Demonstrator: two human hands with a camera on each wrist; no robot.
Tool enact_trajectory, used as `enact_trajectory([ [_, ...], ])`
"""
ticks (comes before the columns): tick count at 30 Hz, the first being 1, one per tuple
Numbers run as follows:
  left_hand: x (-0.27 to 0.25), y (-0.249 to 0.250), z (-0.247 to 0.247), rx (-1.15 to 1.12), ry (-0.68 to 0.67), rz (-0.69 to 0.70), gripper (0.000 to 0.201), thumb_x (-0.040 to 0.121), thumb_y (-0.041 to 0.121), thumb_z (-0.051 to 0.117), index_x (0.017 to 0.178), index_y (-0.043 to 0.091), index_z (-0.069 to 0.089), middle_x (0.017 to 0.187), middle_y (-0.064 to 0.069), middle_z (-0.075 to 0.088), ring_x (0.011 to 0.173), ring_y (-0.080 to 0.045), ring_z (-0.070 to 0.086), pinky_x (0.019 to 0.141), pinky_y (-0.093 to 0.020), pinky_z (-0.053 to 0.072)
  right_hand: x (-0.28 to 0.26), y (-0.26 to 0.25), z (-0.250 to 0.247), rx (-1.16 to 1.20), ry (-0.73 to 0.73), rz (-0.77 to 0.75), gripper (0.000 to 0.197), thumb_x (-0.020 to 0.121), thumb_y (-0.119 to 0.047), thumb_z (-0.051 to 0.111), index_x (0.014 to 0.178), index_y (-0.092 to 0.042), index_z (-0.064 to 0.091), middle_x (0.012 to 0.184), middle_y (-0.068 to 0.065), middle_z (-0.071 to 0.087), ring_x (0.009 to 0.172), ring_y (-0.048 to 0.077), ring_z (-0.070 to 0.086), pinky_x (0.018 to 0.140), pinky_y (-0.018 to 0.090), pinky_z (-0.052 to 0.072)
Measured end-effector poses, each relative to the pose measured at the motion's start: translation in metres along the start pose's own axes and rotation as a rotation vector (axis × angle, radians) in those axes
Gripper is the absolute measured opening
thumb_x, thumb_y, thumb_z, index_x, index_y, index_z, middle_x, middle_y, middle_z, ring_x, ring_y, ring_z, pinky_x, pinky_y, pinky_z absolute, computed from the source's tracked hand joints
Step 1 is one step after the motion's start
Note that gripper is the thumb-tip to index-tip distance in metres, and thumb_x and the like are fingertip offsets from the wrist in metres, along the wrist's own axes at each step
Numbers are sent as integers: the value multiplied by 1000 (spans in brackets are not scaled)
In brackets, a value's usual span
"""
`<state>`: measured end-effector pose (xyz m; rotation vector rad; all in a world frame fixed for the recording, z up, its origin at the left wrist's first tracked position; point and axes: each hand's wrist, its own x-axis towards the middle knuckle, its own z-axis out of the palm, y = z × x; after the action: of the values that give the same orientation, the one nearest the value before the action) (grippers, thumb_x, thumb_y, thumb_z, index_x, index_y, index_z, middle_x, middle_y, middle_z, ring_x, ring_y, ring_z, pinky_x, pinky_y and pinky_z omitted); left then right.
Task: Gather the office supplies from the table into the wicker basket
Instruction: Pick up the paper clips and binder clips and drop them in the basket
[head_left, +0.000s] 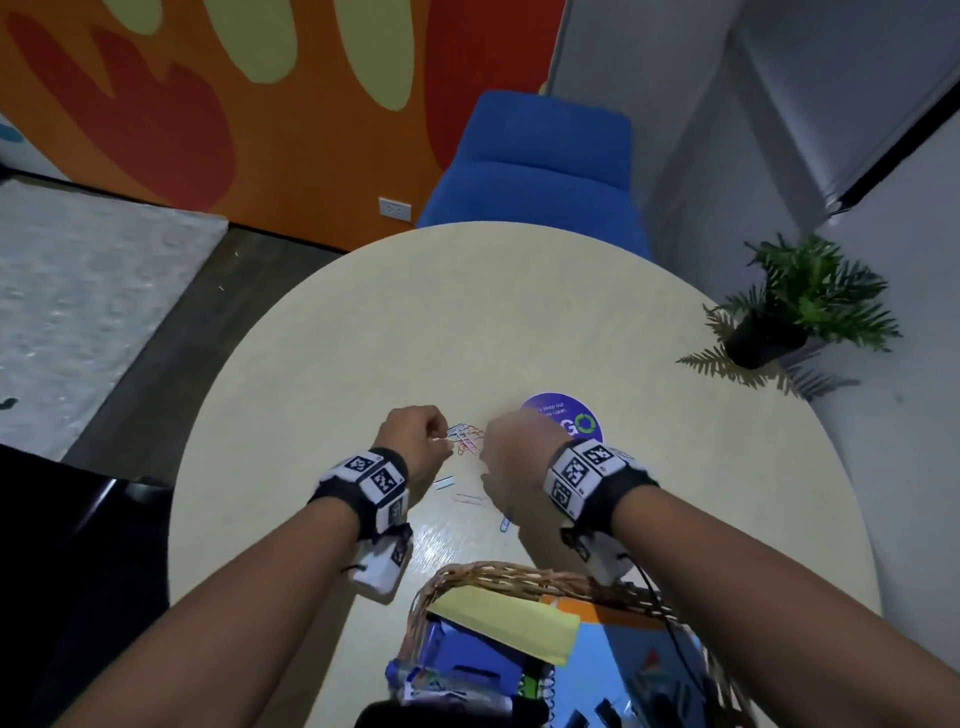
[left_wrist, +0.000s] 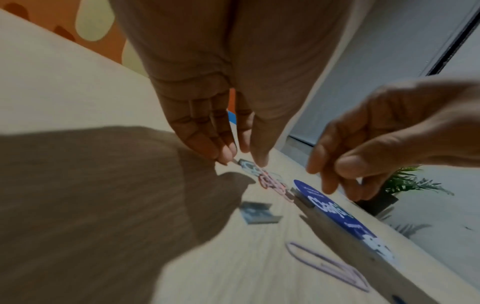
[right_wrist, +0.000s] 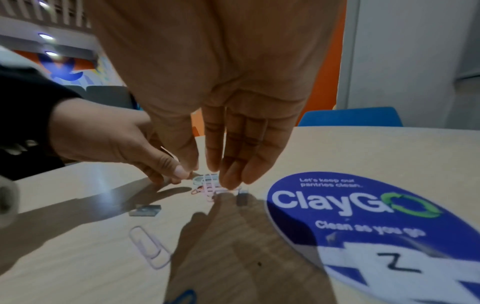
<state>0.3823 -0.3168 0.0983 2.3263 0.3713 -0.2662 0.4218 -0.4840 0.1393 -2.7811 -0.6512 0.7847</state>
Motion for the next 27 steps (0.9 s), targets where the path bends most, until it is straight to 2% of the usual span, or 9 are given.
enact_trajectory([
  [4, 9, -3, 11, 42, 9, 74, 10, 78, 23, 68, 84, 23, 62, 82, 5, 65, 76, -20, 62, 72, -35, 54, 21, -7, 8, 20, 36, 95, 13, 81, -27, 58, 89, -21, 66, 97, 7, 67, 87, 27, 64, 79, 36, 55],
  [9, 14, -5, 16, 142, 33, 101, 9, 81, 29, 67, 90, 27, 62, 90, 8, 62, 83, -19, 59, 75, -33, 50, 33, -14, 15, -20, 25, 180, 23, 83, -33, 65, 97, -15, 66, 98, 9, 66, 92, 30, 63, 76, 33, 49],
  [13, 19, -2, 16, 155, 8, 72, 3, 83, 22, 66, 86, 21, 65, 91, 2, 65, 85, -23, 62, 74, -33, 50, 33, -15, 16, -74, 59, 175, 14, 84, -25, 62, 95, -18, 66, 101, 8, 65, 92, 30, 63, 75, 32, 48],
  [16, 22, -2, 14, 167, -10, 48, 2, 84, 15, 65, 85, 16, 66, 90, -1, 68, 85, -25, 64, 72, -31, 49, 29, -15, 13, -113, 86, 148, 10, 82, -18, 60, 90, -19, 66, 96, 7, 65, 87, 31, 64, 73, 32, 47],
  [20, 21, -8, 10, 271, -27, 32, 18, 83, 3, 55, 75, 19, 59, 91, -2, 68, 81, -24, 62, 69, -31, 48, 15, -10, 5, 7, 162, 129, 7, 77, -22, 54, 73, -21, 59, 81, 2, 65, 73, 28, 62, 70, 33, 54],
  [22, 19, -10, 9, 314, -28, 42, 18, 81, 2, 54, 77, 18, 57, 93, -3, 66, 80, -24, 60, 67, -30, 46, 4, -4, -7, 82, 182, 112, 9, 77, -22, 52, 70, -20, 57, 79, 2, 66, 73, 27, 62, 68, 36, 55],
  [25, 16, -8, 9, 354, 12, 121, 7, 86, 14, 61, 90, 16, 55, 96, -3, 63, 78, -23, 56, 66, -31, 44, -21, 11, -27, 132, 213, 82, 9, 79, -20, 56, 71, -21, 58, 76, -2, 65, 73, 23, 61, 62, 31, 50],
  [27, 14, -2, 12, 381, 45, 189, 10, 87, 22, 60, 92, 18, 53, 96, -2, 60, 79, -25, 58, 66, -33, 46, -44, 25, -36, 108, 240, 65, 10, 82, -24, 58, 71, -24, 57, 73, -7, 62, 71, 19, 59, 62, 28, 44],
])
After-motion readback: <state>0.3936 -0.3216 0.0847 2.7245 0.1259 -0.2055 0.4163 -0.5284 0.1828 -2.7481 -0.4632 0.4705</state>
